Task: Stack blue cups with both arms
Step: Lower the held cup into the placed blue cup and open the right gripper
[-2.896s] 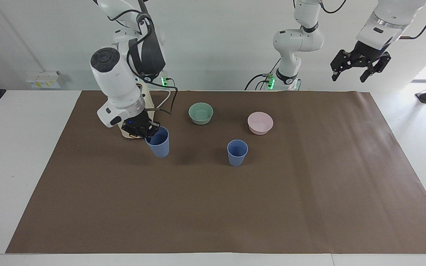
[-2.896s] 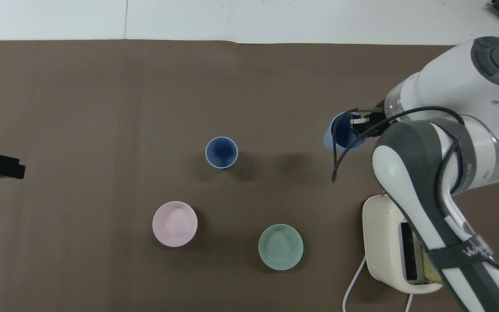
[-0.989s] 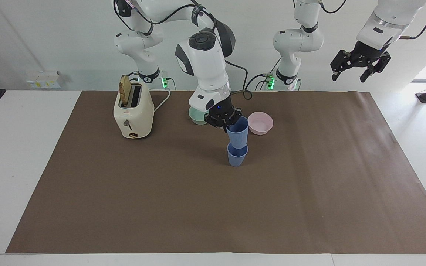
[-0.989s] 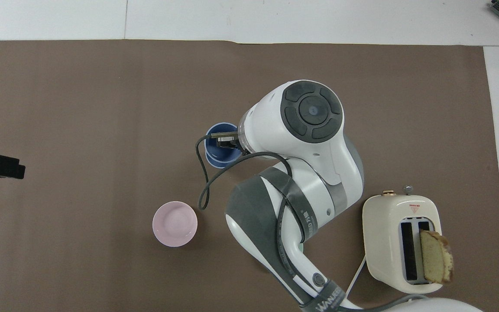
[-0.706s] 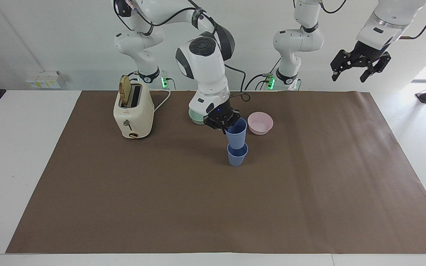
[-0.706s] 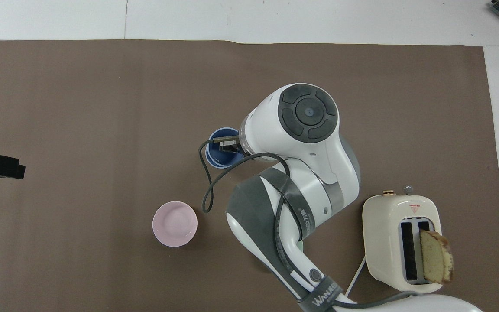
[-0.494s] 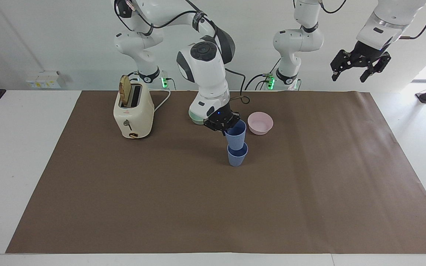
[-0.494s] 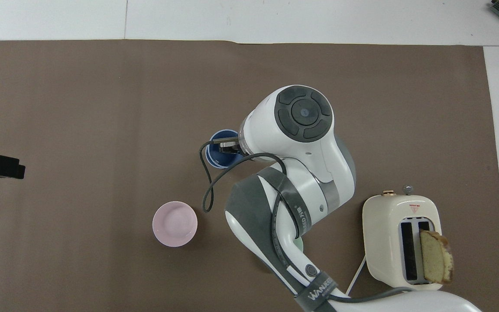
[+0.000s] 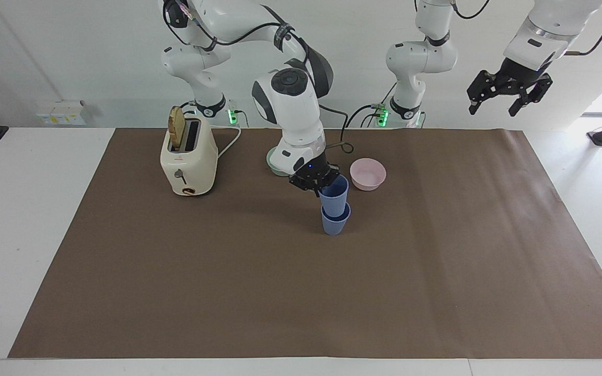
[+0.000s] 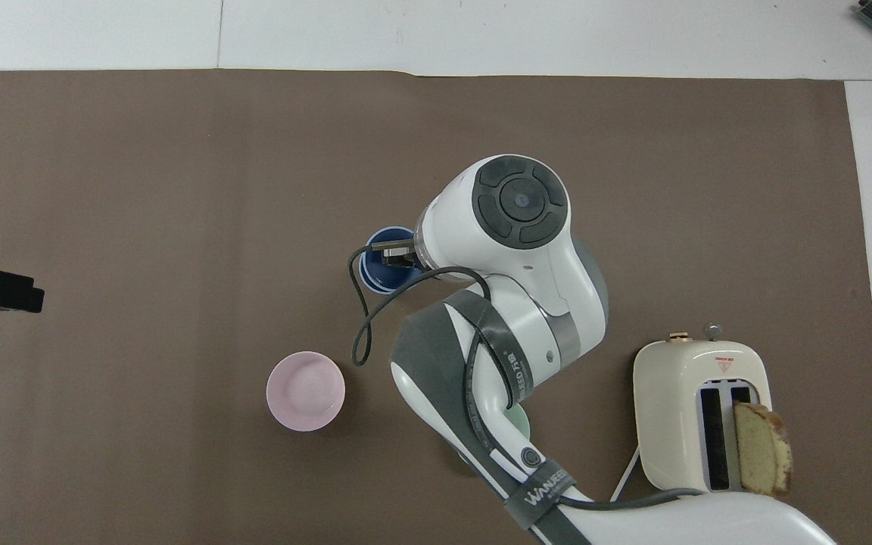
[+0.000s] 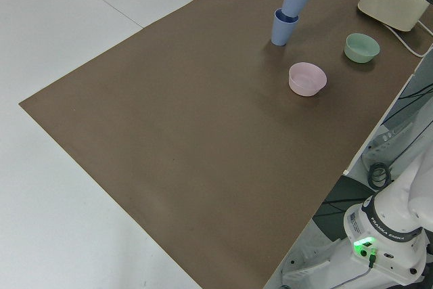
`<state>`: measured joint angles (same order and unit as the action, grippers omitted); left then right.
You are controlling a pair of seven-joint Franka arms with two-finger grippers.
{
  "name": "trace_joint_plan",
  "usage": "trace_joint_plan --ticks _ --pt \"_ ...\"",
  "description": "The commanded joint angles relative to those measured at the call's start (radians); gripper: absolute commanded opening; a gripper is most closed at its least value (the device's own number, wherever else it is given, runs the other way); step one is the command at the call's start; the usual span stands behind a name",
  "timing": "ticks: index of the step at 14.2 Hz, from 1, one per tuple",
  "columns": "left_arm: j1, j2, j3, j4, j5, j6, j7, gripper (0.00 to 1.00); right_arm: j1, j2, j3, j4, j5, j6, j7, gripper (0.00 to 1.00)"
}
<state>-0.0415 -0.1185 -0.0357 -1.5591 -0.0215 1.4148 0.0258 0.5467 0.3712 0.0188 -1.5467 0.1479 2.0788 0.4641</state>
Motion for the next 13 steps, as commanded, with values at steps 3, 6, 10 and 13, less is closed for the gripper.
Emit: trace_joint_plan --ticks 3,6,10,13 --pt "0.009 -0.018 -0.003 -0.013 -0.008 -0.010 -0.001 1.00 0.001 0.021 0.003 -0.013 0.025 0.040 -0.027 0.00" --pt "0.009 -0.018 -0.003 -0.013 -0.008 -0.010 -0.001 1.00 0.012 0.038 0.003 -0.021 0.025 0.064 -0.027 0.00" --pt "0.009 -0.018 -0.003 -0.013 -0.008 -0.010 -0.001 1.00 0.012 0.038 0.003 -0.029 0.027 0.067 -0.025 0.00" --pt "0.009 -0.018 -0.003 -0.013 -0.008 -0.010 -0.001 1.00 0.010 0.038 0.003 -0.038 0.029 0.064 -0.021 0.02"
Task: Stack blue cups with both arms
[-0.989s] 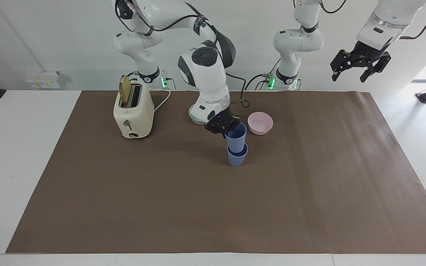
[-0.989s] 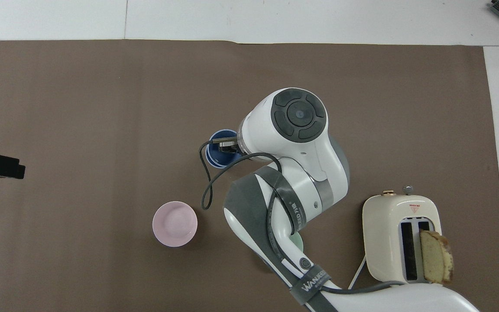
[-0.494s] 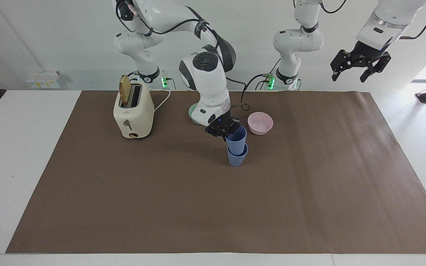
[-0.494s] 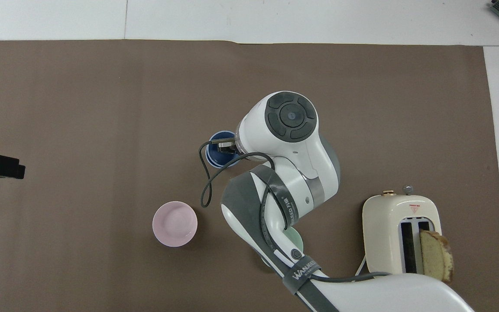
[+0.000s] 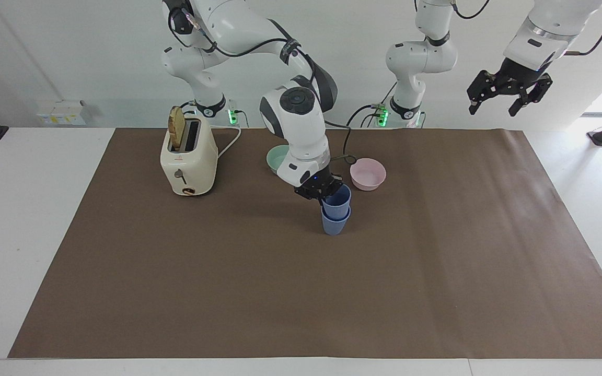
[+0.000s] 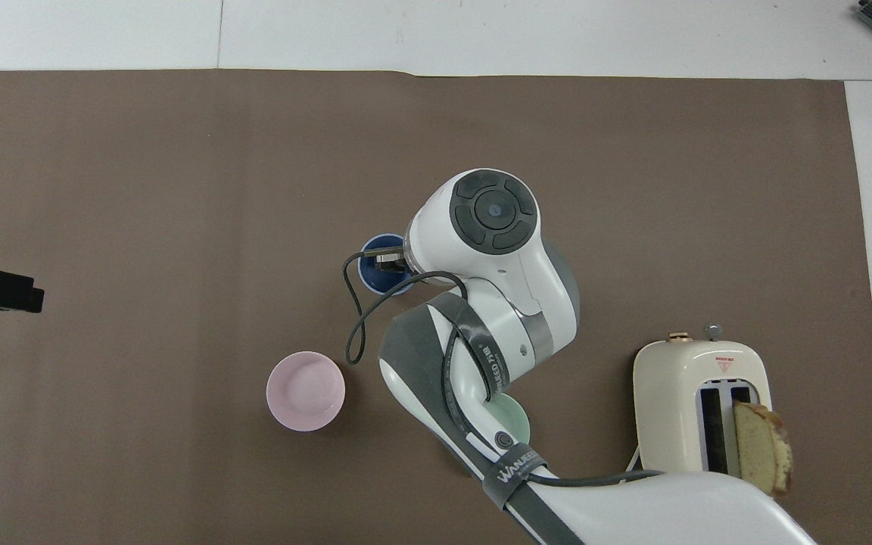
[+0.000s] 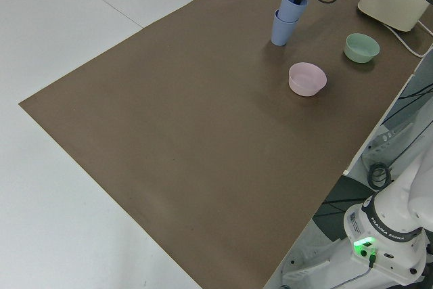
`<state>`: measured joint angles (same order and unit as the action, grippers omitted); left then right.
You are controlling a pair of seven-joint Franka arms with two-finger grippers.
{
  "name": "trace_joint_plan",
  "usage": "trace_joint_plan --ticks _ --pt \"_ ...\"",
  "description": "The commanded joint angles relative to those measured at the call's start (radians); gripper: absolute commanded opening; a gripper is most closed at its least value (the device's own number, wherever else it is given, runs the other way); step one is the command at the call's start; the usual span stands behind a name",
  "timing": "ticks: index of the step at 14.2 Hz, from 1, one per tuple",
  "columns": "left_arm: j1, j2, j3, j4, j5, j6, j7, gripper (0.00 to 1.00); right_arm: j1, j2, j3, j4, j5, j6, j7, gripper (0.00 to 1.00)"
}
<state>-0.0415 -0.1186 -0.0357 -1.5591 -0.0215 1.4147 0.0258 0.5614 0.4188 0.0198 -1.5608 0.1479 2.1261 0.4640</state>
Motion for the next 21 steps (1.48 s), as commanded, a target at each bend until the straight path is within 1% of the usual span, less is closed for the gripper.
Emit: trace_joint_plan --ticks 1,2,4,6,7,8,9,11,15,19,21 --pt "0.009 -0.018 -0.003 -0.013 -0.008 -0.010 -0.001 1.00 -0.005 -0.009 0.002 -0.025 0.029 0.017 -0.021 0.14" --pt "0.009 -0.018 -0.003 -0.013 -0.008 -0.010 -0.001 1.00 -0.005 -0.009 0.002 -0.025 0.029 0.017 -0.021 0.20" --pt "0.009 -0.018 -0.003 -0.013 -0.008 -0.011 -0.001 1.00 -0.006 -0.009 0.002 -0.024 0.029 0.020 -0.019 0.29" --pt "0.009 -0.018 -0.003 -0.013 -0.008 -0.010 -0.001 1.00 -0.008 -0.008 0.002 -0.022 0.029 0.020 -0.018 0.34" --pt "0.009 -0.018 -0.003 -0.013 -0.008 -0.010 -0.001 1.00 -0.009 -0.008 0.002 -0.022 0.029 0.018 -0.018 0.51" --pt "0.009 -0.018 -0.003 -0.013 -0.008 -0.011 -0.001 1.00 -0.009 -0.008 0.002 -0.019 0.012 0.018 -0.016 0.95" --pt "0.009 -0.018 -0.003 -0.013 -0.008 -0.010 -0.001 1.00 -0.005 -0.009 0.000 -0.016 0.006 0.018 -0.018 1.00" --pt "0.009 -0.018 -0.003 -0.013 -0.008 -0.011 -0.001 1.00 -0.014 -0.012 0.000 0.002 0.004 0.008 -0.022 1.00" --pt "0.009 -0.018 -0.003 -0.013 -0.008 -0.010 -0.001 1.00 -0.053 -0.047 -0.015 0.070 -0.001 -0.077 -0.027 1.00" --pt "0.009 -0.018 -0.003 -0.013 -0.008 -0.010 -0.001 1.00 -0.142 -0.144 -0.014 0.076 -0.004 -0.141 -0.048 1.00" --pt "0.008 -0.018 -0.003 -0.013 -0.008 -0.011 -0.001 1.00 -0.184 -0.202 -0.014 0.074 -0.002 -0.210 -0.068 1.00"
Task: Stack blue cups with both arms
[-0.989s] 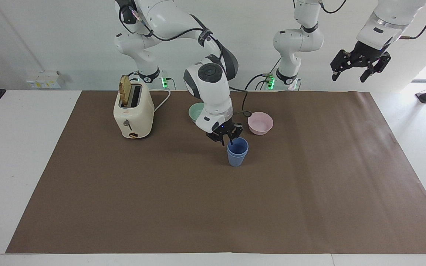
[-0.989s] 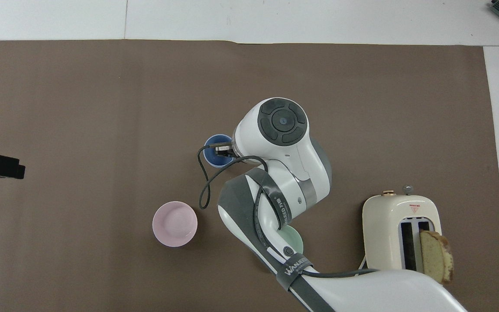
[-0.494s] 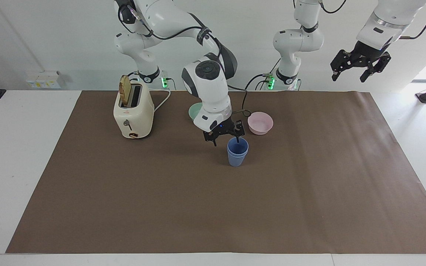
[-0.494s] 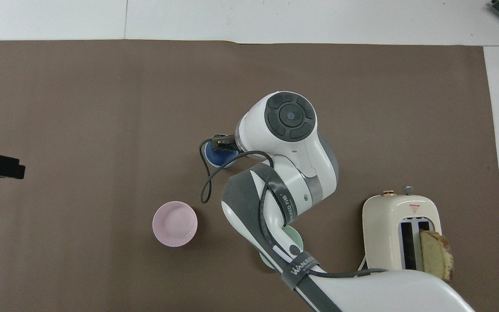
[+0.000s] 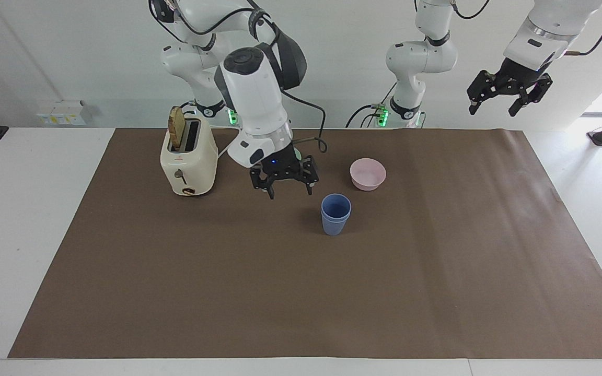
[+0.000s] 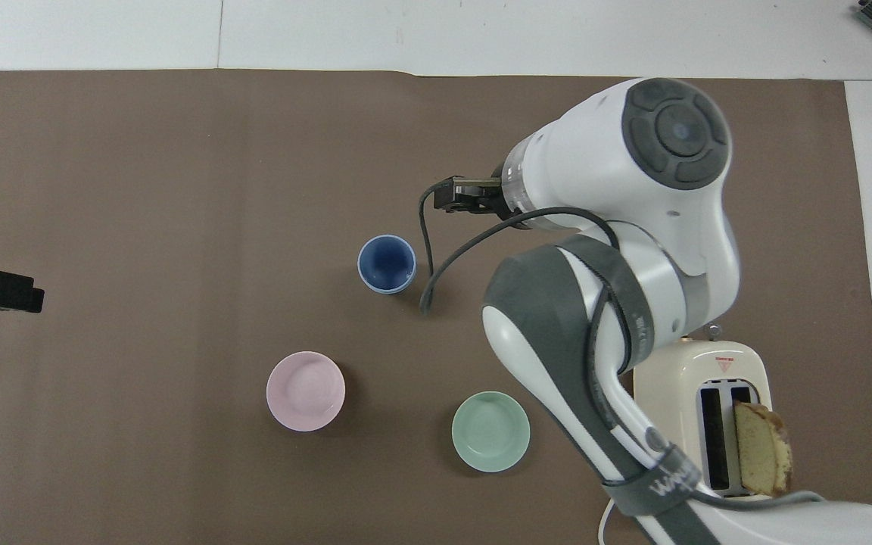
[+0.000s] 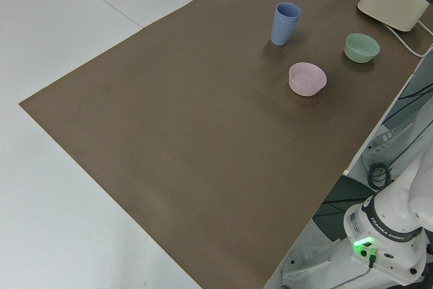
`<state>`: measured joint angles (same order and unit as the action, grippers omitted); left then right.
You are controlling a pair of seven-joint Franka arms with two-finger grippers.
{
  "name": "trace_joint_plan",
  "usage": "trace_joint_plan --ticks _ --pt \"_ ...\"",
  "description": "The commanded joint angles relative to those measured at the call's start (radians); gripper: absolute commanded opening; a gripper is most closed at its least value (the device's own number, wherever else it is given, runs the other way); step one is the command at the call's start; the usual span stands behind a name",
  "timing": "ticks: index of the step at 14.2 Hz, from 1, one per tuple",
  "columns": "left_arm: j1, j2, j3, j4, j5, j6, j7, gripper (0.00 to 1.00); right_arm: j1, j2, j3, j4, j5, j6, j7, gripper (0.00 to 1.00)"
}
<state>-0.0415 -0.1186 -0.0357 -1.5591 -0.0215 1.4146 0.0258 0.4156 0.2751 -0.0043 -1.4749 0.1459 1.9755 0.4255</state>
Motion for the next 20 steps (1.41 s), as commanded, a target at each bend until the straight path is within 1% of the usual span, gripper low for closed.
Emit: trace_joint_plan --ticks 1,4,6,7,8,10,13,16,20 --pt "0.009 -0.018 -0.003 -0.013 -0.008 -0.009 -0.001 1.00 -0.064 -0.086 0.010 -0.010 -0.002 -0.094 -0.042 1.00" --pt "0.009 -0.018 -0.003 -0.013 -0.008 -0.011 -0.001 1.00 -0.141 -0.149 -0.002 -0.012 -0.014 -0.200 -0.149 1.00" --pt "0.009 -0.018 -0.003 -0.013 -0.008 -0.009 -0.001 1.00 -0.179 -0.191 -0.005 -0.019 -0.067 -0.230 -0.246 1.00" --pt "0.009 -0.018 -0.003 -0.013 -0.008 -0.009 -0.001 1.00 -0.213 -0.198 0.003 -0.019 -0.090 -0.259 -0.287 1.00" --pt "0.009 -0.018 -0.003 -0.013 -0.008 -0.009 -0.001 1.00 -0.260 -0.212 0.012 -0.018 -0.095 -0.286 -0.330 1.00" --pt "0.009 -0.018 -0.003 -0.013 -0.008 -0.009 -0.001 1.00 -0.314 -0.241 0.015 -0.021 -0.098 -0.311 -0.407 1.00" --pt "0.009 -0.018 -0.003 -0.013 -0.008 -0.009 -0.001 1.00 -0.359 -0.281 0.017 -0.025 -0.155 -0.346 -0.416 1.00" --pt "0.009 -0.018 -0.003 -0.013 -0.008 -0.011 -0.001 1.00 -0.397 -0.304 0.023 -0.027 -0.152 -0.395 -0.407 1.00" --pt "0.009 -0.018 -0.003 -0.013 -0.008 -0.009 -0.001 1.00 -0.402 -0.315 0.020 -0.021 -0.161 -0.454 -0.398 1.00"
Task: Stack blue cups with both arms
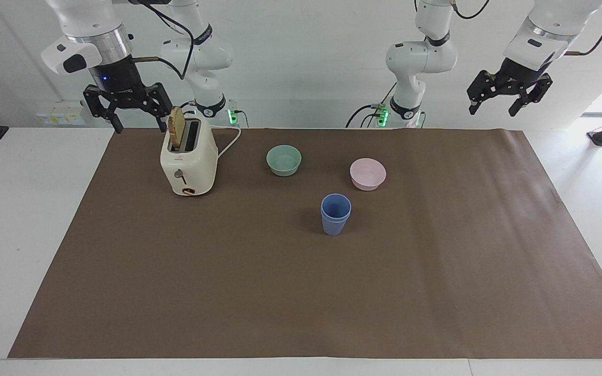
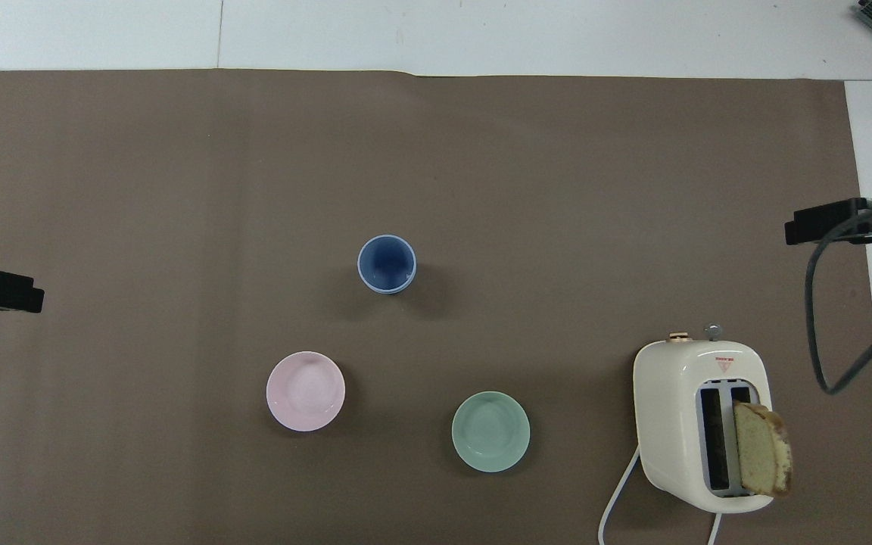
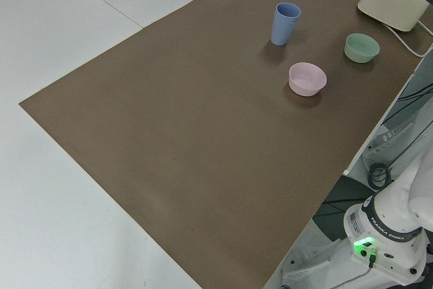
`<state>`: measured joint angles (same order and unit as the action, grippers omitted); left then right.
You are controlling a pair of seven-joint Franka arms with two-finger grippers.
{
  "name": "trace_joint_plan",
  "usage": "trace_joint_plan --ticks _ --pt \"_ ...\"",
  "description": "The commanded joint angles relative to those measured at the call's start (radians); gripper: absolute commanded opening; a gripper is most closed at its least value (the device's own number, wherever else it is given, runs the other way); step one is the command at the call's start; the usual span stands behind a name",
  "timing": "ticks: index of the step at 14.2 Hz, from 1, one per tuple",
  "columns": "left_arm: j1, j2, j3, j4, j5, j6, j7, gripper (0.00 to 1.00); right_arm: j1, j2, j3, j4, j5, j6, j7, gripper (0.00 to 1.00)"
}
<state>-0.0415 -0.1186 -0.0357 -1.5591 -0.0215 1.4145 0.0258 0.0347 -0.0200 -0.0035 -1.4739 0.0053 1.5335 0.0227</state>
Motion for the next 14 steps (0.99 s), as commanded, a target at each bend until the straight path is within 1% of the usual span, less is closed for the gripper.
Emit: trace_joint_plan --ticks 1,4,7,14 --pt "0.009 -0.018 -0.003 -0.013 -0.008 -0.009 -0.001 1.00 -0.021 -0.023 0.017 -0.023 -0.019 -0.010 0.005 1.00" --pt "0.009 -0.018 -0.003 -0.013 -0.008 -0.009 -0.001 1.00 -0.019 -0.026 0.010 -0.025 -0.018 -0.009 0.005 1.00" --pt "0.009 -0.018 -0.003 -0.013 -0.008 -0.009 -0.001 1.00 -0.021 -0.029 -0.016 -0.026 -0.004 -0.009 0.002 1.00" --pt "0.009 -0.018 -0.003 -0.013 -0.008 -0.009 -0.001 1.00 -0.019 -0.031 -0.016 -0.026 -0.001 -0.012 0.003 1.00"
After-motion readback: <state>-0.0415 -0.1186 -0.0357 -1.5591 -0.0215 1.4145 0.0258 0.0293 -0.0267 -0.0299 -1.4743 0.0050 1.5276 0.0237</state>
